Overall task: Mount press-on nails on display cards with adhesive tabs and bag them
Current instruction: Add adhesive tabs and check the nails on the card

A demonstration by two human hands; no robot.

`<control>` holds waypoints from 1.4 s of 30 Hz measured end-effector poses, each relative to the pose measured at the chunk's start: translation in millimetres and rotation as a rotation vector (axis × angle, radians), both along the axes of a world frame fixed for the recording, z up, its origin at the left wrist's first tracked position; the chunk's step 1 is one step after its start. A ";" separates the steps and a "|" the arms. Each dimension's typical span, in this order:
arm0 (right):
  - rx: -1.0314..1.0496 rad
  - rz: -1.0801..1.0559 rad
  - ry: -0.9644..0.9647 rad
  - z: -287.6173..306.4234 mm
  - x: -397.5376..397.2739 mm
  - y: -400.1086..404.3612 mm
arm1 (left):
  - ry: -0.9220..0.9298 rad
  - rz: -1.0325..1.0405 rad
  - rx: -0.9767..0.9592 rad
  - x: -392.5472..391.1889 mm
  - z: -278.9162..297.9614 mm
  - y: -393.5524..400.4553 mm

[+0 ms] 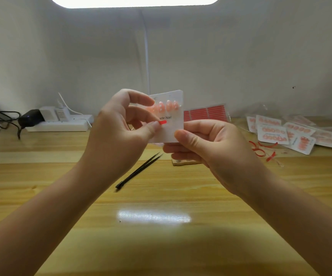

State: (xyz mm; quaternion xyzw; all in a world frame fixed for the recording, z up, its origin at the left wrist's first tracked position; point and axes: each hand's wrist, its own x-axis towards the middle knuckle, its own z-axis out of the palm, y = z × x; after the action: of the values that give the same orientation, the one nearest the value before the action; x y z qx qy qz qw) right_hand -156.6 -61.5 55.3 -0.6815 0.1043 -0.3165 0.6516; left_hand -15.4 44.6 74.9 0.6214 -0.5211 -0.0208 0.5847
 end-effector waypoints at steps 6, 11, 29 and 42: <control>-0.021 -0.028 -0.015 -1.1 -0.8 0.5 | 0.020 -0.026 0.048 -4.1 1.1 0.1; -0.052 -0.016 -0.027 -1.1 -0.4 3.1 | -0.032 -0.031 0.072 -8.1 -0.8 0.6; -0.188 -0.141 -0.014 -7.9 2.2 8.2 | -0.242 0.105 0.068 -14.2 -6.6 -0.6; -0.202 -0.174 -0.029 -9.3 1.9 8.6 | -0.179 0.079 0.091 -15.1 -10.4 -2.6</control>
State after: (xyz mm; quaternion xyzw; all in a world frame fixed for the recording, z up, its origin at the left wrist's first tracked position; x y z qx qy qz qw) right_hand -154.7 -52.9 46.0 -0.7274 0.1215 -0.3906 0.5510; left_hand -30.5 42.0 64.4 0.6669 -0.5448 0.0344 0.5072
